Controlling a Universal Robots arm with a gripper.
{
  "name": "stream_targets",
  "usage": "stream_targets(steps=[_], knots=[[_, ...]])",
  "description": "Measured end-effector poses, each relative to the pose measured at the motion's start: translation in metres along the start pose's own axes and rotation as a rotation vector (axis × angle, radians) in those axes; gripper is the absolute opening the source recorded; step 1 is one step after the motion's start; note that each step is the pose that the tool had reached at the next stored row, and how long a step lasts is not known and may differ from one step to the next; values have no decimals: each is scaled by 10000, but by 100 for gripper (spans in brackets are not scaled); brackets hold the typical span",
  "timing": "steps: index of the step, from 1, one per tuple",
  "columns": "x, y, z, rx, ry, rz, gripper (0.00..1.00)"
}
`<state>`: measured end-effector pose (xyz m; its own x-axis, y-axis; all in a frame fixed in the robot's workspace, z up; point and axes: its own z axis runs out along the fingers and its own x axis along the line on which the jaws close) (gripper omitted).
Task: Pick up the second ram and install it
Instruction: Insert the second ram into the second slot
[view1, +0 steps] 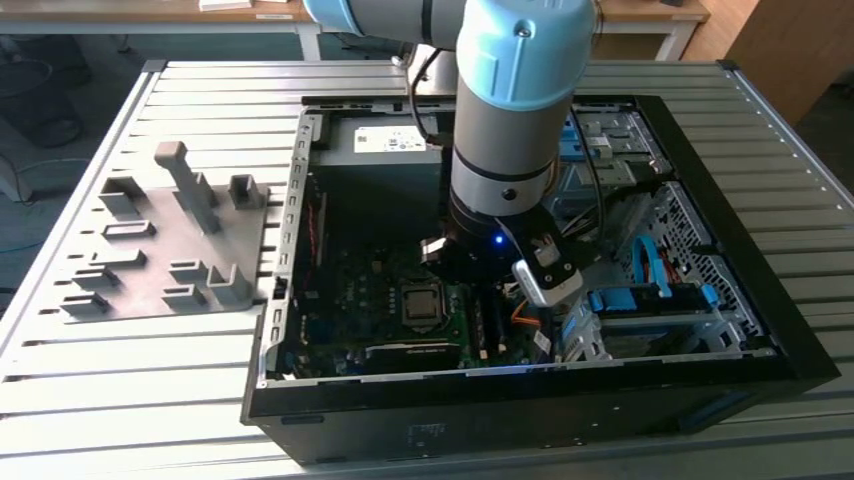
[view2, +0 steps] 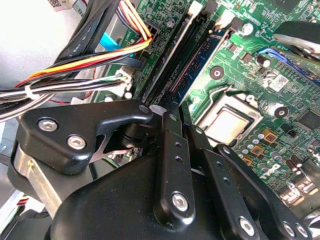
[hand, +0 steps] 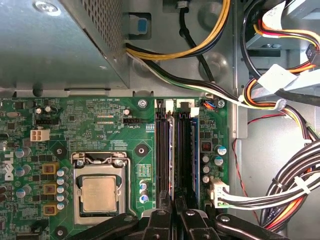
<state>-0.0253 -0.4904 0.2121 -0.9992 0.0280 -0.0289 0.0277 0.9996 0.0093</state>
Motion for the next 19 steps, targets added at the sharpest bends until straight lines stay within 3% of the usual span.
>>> stream_targets(steps=[5, 13, 19], knots=[[0, -1, -1, 395, -10, -12, 14], [0, 0, -2, 388, -9, -11, 14], [-1, 0, -43, 369, -8, -11, 14]])
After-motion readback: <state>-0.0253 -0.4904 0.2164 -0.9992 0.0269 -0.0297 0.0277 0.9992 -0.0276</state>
